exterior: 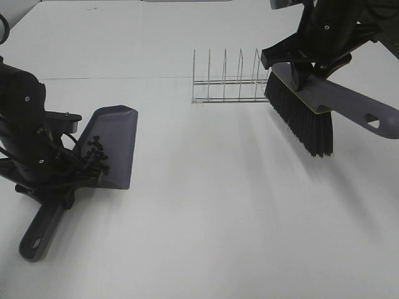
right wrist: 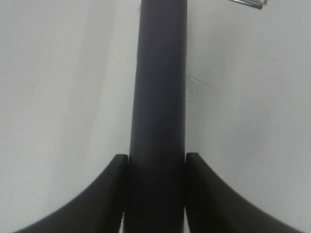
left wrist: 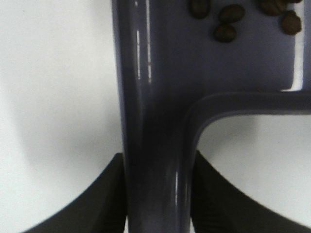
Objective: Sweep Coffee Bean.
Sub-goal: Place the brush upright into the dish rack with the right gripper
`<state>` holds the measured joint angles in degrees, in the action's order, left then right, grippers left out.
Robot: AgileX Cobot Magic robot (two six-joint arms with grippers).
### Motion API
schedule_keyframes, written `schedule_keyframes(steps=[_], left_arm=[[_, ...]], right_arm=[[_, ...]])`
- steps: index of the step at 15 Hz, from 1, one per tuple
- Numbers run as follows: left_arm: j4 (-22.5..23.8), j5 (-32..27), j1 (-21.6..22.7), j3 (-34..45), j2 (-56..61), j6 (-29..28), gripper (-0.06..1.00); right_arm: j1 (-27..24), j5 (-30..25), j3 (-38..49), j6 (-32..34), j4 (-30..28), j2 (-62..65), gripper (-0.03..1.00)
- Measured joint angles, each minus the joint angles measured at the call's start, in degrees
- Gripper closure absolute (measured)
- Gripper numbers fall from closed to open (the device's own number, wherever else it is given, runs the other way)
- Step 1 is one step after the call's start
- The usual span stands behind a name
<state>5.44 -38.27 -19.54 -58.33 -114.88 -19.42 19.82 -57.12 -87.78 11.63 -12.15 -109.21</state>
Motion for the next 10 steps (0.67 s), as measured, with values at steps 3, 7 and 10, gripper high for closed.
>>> schedule_keyframes(steps=[3,7,10], left_arm=[[0.0,0.0,0.0,0.0,0.0,0.0,0.59],[0.06,0.0,0.0,0.0,0.0,0.0,0.59],[0.06,0.0,0.0,0.0,0.0,0.0,0.59]], right_arm=[[-0.92,2.58,0.17,1.78,-1.15,-1.66,0.67],[-3.38,4.98,0.17,1.78,-1.2,-2.23,0.67],[-3.38,7.39,0.17,0.92,0.06,-2.64,0.67]])
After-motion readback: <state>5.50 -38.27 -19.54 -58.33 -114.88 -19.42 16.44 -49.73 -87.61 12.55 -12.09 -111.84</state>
